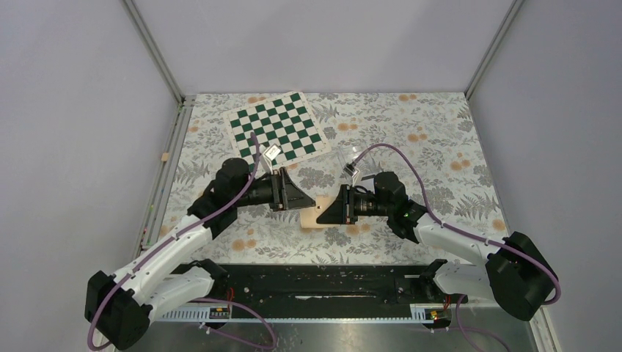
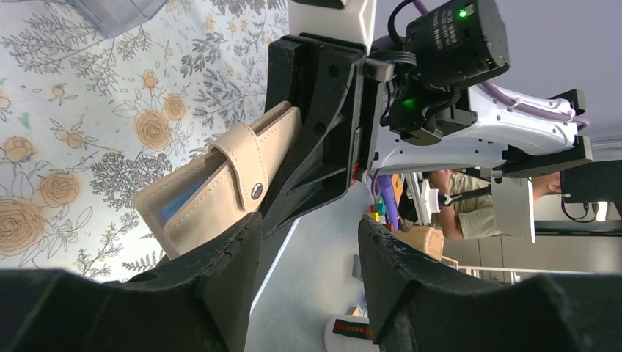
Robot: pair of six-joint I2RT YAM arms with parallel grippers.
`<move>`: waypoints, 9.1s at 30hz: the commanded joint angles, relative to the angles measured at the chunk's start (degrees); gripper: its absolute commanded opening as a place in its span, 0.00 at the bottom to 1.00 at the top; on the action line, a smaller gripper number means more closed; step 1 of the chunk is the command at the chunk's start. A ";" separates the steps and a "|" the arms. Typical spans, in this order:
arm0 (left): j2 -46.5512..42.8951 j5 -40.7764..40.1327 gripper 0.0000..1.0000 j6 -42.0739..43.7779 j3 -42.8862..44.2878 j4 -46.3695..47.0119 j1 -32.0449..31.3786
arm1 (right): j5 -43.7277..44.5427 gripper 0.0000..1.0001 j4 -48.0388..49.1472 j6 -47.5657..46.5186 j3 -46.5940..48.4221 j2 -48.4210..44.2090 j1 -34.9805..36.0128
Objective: Put the credit cards into the card holder
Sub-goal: Open the card holder at the center of the board.
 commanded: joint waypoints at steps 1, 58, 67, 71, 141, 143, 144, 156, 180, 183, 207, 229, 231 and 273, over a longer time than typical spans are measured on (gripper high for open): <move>2.39 0.11 0.50 -2.05 -1.24 5.89 -1.79 | -0.90 0.00 4.40 0.57 1.03 -0.16 -0.07; 19.40 -5.85 0.59 0.97 6.17 12.23 -6.14 | -7.96 0.00 8.84 2.60 -3.48 -4.48 0.10; 14.67 -8.76 0.61 0.51 2.08 9.75 -2.75 | -10.07 0.00 9.48 3.09 -2.63 -4.10 0.07; 12.19 -2.47 0.65 -0.72 -0.43 14.14 0.26 | -12.26 0.00 9.83 3.71 -1.89 -3.49 0.09; 13.44 6.56 0.04 14.81 4.68 2.22 -0.54 | -21.76 0.00 8.38 7.26 -1.09 -1.60 0.09; 13.05 6.29 0.00 14.40 4.48 2.23 -0.51 | -21.55 0.00 8.24 7.10 -1.10 -1.63 0.13; 12.82 6.13 0.00 14.03 4.29 2.53 -0.50 | -21.41 0.00 8.08 6.90 -1.02 -1.71 0.09; 8.23 -6.88 0.00 15.15 8.13 -10.35 2.05 | -13.76 0.69 -13.22 -7.18 5.24 -4.41 0.12; 3.28 -4.94 0.00 22.33 22.67 -26.63 3.26 | 9.90 0.99 -39.69 -25.75 13.29 -13.64 -0.02; 3.22 -2.94 0.00 21.90 23.96 -26.80 3.26 | 9.39 0.99 -39.13 -28.84 12.98 -14.91 0.05; 2.71 18.48 0.00 10.80 25.49 -10.55 1.36 | 2.52 0.99 -25.03 -34.80 17.81 -12.14 0.06; 2.20 22.37 0.00 2.05 23.14 1.09 1.24 | 1.87 0.97 -21.07 -36.72 17.81 -15.93 0.14; 2.20 22.81 0.00 1.98 22.98 1.17 1.22 | 1.73 0.98 -21.18 -37.50 17.60 -16.77 0.12; 4.15 24.70 0.00 -6.38 20.02 14.75 -2.27 | -13.73 0.72 -3.94 -27.26 19.40 -11.16 1.03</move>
